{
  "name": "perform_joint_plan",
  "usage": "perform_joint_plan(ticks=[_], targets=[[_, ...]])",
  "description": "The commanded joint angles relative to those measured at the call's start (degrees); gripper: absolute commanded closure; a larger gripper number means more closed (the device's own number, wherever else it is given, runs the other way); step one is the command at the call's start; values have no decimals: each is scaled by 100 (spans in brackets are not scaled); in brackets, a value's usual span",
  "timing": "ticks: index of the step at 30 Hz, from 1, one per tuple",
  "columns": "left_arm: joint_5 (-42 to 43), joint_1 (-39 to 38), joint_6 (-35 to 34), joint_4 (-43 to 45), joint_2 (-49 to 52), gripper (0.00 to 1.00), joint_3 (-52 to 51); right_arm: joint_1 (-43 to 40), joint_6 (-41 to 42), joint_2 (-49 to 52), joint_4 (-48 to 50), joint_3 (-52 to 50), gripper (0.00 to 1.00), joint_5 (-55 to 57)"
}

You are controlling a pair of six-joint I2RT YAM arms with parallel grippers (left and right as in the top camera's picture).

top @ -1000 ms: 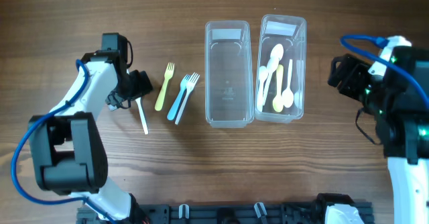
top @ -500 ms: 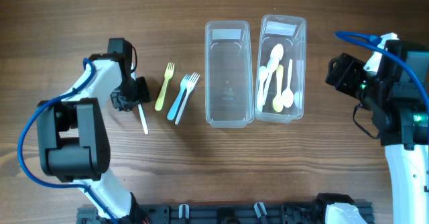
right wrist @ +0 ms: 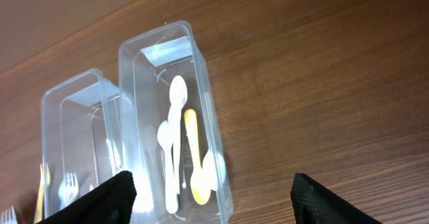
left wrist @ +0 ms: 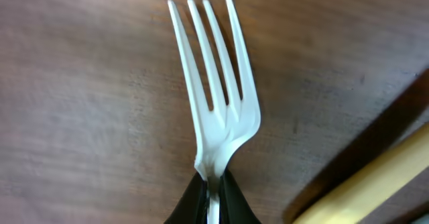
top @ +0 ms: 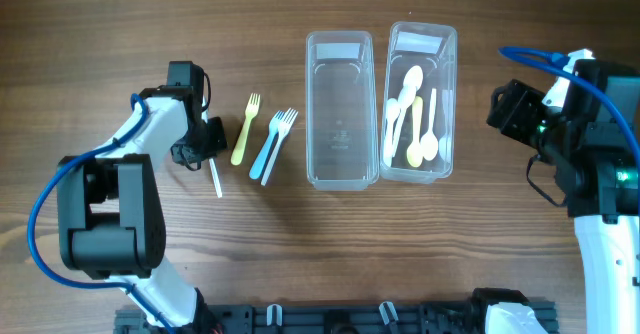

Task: Pack container
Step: 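Grasp the white fork with the left gripper, then place the white fork into the left container and release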

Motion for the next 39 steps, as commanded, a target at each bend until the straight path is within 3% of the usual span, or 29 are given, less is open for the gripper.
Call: perform_joint_plan(ticks=[1, 8, 11, 17, 21, 25, 28, 31, 33, 35, 39], targets=[[216, -70, 42, -503, -33, 96, 153, -13, 63, 15, -2, 4, 26, -4], [874, -595, 39, -1718, -844, 96, 1912, -13, 61, 15, -2, 4, 26, -4], [1054, -1064, 33, -1832, -1147, 96, 2590, -13, 66, 15, -2, 4, 26, -4], [1023, -2465, -7, -743, -1412, 96, 2870, -13, 63, 15, -20, 4, 27, -4], [431, -3165, -199, -286, -1062, 96, 2868, -13, 63, 15, -63, 4, 27, -4], [356, -3484, -382, -85, -398, 96, 2863, -13, 66, 15, -116, 4, 27, -7], [435, -3508, -614, 66, 55, 82, 2863, -13, 68, 15, -179, 4, 27, -7], [533, -3475, -592, 59, 52, 47, 2909, -13, 66, 15, -216, 4, 27, -7], [529, -3399, -584, -92, -87, 36, 3062, -13, 17, 15, -195, 4, 27, -4], [509, -3230, -557, -402, -339, 16, 3335, -13, -92, 15, -155, 4, 27, 0], [299, -2728, -52, -1023, -881, 15, 3576, -13, -98, 15, -177, 4, 27, 13]])
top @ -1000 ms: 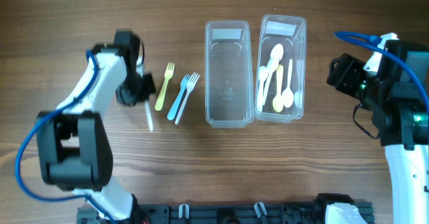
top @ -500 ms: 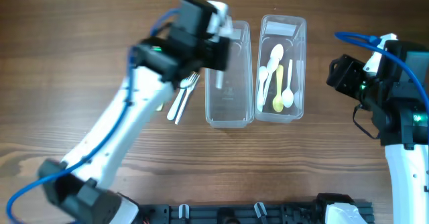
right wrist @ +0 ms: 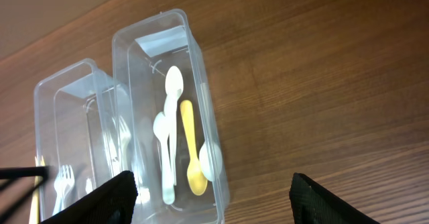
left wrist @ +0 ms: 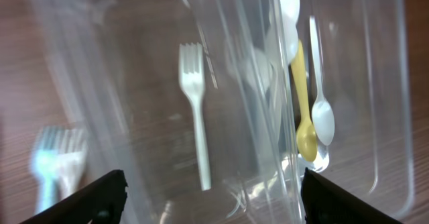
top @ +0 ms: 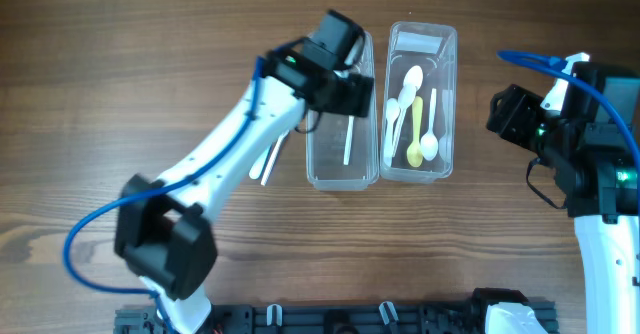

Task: Pack container
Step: 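Place the white fork into the left container and release, then grasp the yellow fork with the left gripper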

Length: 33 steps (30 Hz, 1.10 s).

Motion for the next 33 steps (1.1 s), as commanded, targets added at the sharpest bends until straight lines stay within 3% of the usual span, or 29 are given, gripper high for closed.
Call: perform_joint_plan(ticks=[1, 4, 8, 11, 14, 22, 33], targets=[[-376, 599, 549, -439, -815, 16, 356, -13, -68, 15, 15, 4, 27, 11], [-1012, 1060, 852, -984, -796, 19, 330, -13, -57, 15, 20, 4, 26, 11], [-1040, 1681, 1338, -1266, -494, 20, -7, -13, -57, 15, 9, 4, 26, 9], [-629, 1985, 1626, -1211, -129, 21, -284, -13, -57, 15, -11, 4, 26, 9], [-243, 2107, 2009, -1180, 260, 31, -400, -13, -57, 15, -44, 4, 26, 11], [-271, 2127, 2026, -1104, 1255, 41, -457, -13, -59, 15, -101, 4, 26, 11], [-640, 2131, 2031, -839, 1943, 44, -476, -13, -203, 15, -164, 4, 26, 11]])
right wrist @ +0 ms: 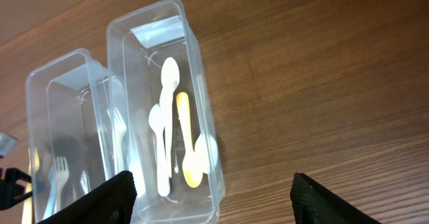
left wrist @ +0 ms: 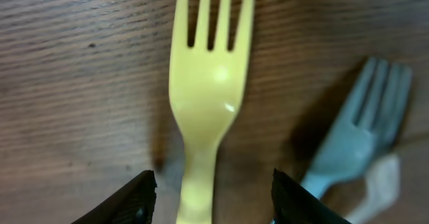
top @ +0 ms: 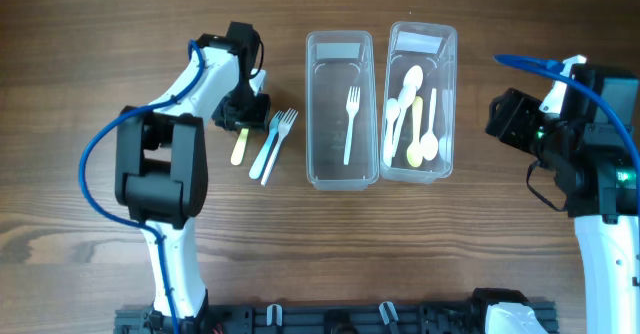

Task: Pack container
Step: 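Grasp the yellow fork with the left gripper, then place the yellow fork into the left container and release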

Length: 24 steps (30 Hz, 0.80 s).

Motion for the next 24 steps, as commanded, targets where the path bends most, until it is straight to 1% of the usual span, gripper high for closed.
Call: perform_joint_plan(ticks=[1, 2, 3, 4, 5, 7, 8, 9, 11, 12, 14, 17, 18, 21, 24], targets=[[-166, 17, 136, 83, 76, 45, -46, -13, -114, 15, -11, 4, 26, 13], [-166, 17, 136, 103, 76, 46, -46, -13, -111, 15, -13, 4, 26, 13], [-166, 17, 136, 105, 76, 50, -46, -13, -111, 15, -13, 4, 26, 13], [-164, 17, 136, 103, 76, 58, -46, -13, -111, 15, -15, 4, 26, 11], [-166, 17, 136, 101, 76, 68, -46, -13, -111, 15, -17, 4, 26, 13], [-166, 17, 136, 94, 76, 84, -46, -13, -109, 15, -17, 4, 27, 11], [-164, 17, 136, 81, 76, 91, -46, -13, -111, 15, -17, 4, 26, 11], [-162, 17, 136, 68, 76, 96, -46, -13, -114, 15, -17, 4, 26, 11], [-160, 17, 133, 4, 76, 96, -46, -13, -111, 15, -17, 4, 26, 11], [-157, 11, 133, -160, 4, 96, -2, -13, -109, 7, -22, 4, 28, -2], [-55, 11, 131, -431, -125, 96, 214, -13, -107, -20, -15, 4, 28, -11], [527, -2, 94, -1023, -505, 96, 866, -13, -107, -81, 2, 4, 28, -11], [955, -50, 31, -1226, -791, 96, 1259, -13, -105, -105, 2, 4, 28, -9], [1394, -227, -334, -1102, -1322, 96, 1635, -13, -107, -122, -2, 4, 28, -9], [1768, -501, -463, -734, -1801, 96, 1659, -13, -105, -127, -4, 4, 28, -9]])
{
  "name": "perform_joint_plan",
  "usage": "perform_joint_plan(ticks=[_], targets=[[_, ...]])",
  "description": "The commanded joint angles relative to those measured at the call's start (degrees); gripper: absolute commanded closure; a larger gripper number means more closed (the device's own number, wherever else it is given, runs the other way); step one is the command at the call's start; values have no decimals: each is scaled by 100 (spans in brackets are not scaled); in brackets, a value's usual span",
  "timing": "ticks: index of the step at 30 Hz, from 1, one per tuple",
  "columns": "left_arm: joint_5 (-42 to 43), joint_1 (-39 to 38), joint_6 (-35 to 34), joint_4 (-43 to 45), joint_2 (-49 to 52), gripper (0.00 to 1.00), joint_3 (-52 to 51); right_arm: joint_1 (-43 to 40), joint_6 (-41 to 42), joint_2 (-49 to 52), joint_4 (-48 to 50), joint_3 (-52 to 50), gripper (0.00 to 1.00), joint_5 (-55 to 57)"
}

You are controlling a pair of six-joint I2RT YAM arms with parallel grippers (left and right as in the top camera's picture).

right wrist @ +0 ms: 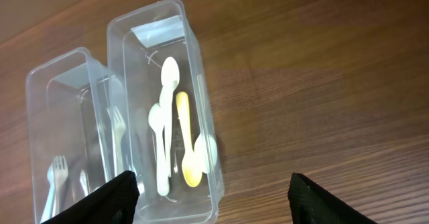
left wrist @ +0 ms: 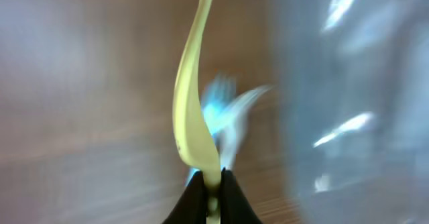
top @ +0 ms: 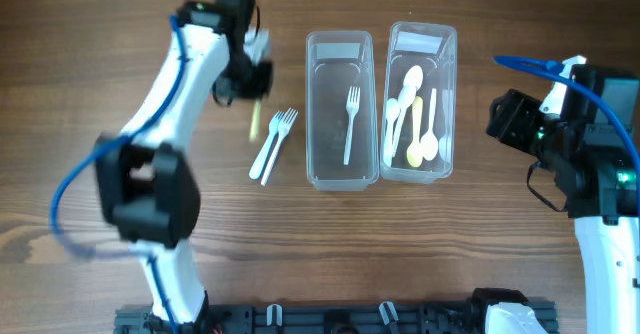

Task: Pack container
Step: 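Place the yellow fork into the left container and release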

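Note:
My left gripper (left wrist: 211, 178) is shut on the handle of a yellow fork (left wrist: 192, 96), held above the table and seen edge-on. In the overhead view the left gripper (top: 246, 77) is left of the clear left container (top: 314, 114), with the yellow fork (top: 254, 122) hanging below it. A white fork (top: 350, 124) lies inside that container. A blue fork (top: 266, 146) and another white fork (top: 283, 139) lie side by side on the table. The right container (top: 450, 94) holds several spoons (right wrist: 174, 130). My right gripper (right wrist: 218, 192) is open and empty, at the right (top: 510, 114).
The two clear containers stand side by side at the middle back of the wooden table (top: 100, 194). A blue cable (top: 530, 59) loops over the right arm. A black rail (top: 350, 319) runs along the front edge.
My left gripper was open around the yellow fork lying on the table. Now it is shut on that fork, which is off the table. The right arm has not moved.
My left gripper was shut on a white fork, left of the other forks. Then it was open over the left container with that fork lying inside. Then it stood open over the yellow fork, and now holds it above the table.

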Motion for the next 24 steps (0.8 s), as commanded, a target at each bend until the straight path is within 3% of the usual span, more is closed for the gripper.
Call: perform_joint_plan(ticks=[1, 6, 13, 14, 15, 18, 19, 24], targets=[[984, -481, -411, 334, -1047, 96, 286, -13, -66, -107, 9, 4, 28, -9], [966, -1241, -750, 756, -1150, 96, 254, -13, -57, -107, 15, 4, 28, -9], [-55, -2017, -1429, 1141, -455, 90, -11, -13, -55, -107, 13, 4, 28, -9], [-55, -2076, -1506, 1207, -308, 86, -11, -13, -57, -107, 13, 4, 28, -9], [-59, -2100, -1506, 1246, -212, 74, -11, -13, -55, -107, 11, 4, 28, -11], [-59, -2057, -1506, 1255, -190, 65, 15, -13, -57, -107, -9, 4, 28, -11], [-57, -2009, -1506, 1198, -251, 56, 63, -13, -61, -107, -17, 4, 27, -11], [-184, -1624, -1165, 525, -737, 39, 380, -13, -59, -107, -26, 4, 27, -11]])
